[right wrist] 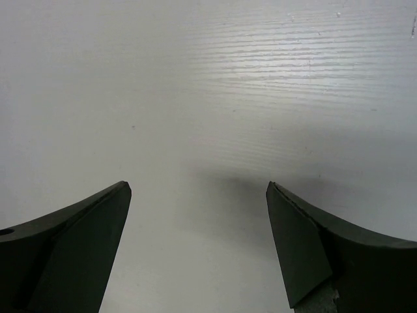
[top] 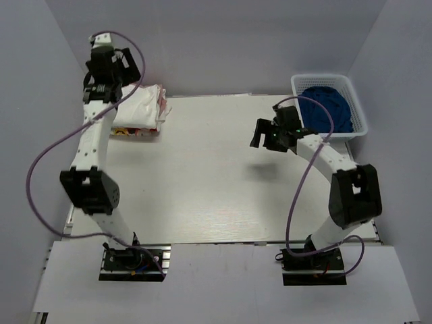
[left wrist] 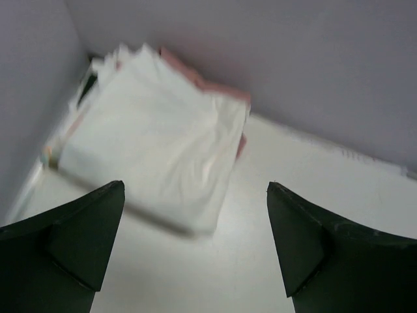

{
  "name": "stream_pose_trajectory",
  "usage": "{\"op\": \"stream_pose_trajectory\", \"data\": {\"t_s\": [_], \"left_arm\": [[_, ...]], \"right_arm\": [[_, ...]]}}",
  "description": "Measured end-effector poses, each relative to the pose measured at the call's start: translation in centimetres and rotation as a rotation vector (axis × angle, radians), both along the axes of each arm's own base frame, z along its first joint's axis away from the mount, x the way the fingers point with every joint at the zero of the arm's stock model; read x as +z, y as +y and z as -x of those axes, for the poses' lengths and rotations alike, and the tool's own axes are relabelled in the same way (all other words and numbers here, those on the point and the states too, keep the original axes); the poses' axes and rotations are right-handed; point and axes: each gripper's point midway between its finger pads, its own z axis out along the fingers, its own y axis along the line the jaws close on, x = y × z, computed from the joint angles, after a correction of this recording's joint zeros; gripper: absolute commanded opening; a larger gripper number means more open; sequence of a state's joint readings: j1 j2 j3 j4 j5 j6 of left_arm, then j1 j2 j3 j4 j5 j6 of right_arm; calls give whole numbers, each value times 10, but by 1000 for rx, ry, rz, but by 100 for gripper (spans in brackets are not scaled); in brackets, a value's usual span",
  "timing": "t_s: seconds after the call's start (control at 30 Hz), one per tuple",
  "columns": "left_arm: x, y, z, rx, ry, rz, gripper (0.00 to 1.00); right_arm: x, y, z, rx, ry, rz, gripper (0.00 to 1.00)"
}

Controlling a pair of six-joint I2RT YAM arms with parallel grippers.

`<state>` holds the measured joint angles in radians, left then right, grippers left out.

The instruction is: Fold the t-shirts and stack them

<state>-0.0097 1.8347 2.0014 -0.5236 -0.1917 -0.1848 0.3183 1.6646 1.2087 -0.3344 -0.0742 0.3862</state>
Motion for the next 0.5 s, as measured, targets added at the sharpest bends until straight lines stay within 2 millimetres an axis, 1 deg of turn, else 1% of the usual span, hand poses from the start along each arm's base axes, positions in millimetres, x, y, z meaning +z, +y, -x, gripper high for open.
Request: {"op": "stream_pose_trajectory", "data": {"t_s": [0.03,0.07,0.1,0.13,0.17,0.23,0.3,0.33,0.37,0.4,0.43,0.5], "left_arm": [[-5,0,23,31,18,50,100],[-16,-2,47,44,39,93,100],[-31,-7,67,37,57,134,100],[-59,-14,95,24,117,175,100],[-80,-19,115,15,157,203,100],[-127,-27,153,14,263,248,100],[-153,-30,179,38,333,282,100],[-157,-30,187,52,340,295,100],[-154,-29,194,62,326,306,100],[-146,-29,199,66,295,315,100],[-134,-28,204,68,253,324,100],[-100,-27,211,59,138,339,100]], "right_arm": [[10,-1,4,-2,-32,-13,90],[18,-2,8,-1,-61,-28,90],[26,-2,14,1,-91,-43,90],[32,-4,19,2,-115,-55,90],[37,-5,24,2,-136,-63,90],[41,-8,34,-2,-159,-72,90],[43,-12,42,-11,-179,-81,90],[43,-14,47,-16,-184,-86,90],[42,-16,52,-21,-188,-90,90],[42,-18,57,-26,-201,-97,90],[41,-20,62,-31,-206,-100,90],[39,-23,71,-38,-221,-105,90]]}}
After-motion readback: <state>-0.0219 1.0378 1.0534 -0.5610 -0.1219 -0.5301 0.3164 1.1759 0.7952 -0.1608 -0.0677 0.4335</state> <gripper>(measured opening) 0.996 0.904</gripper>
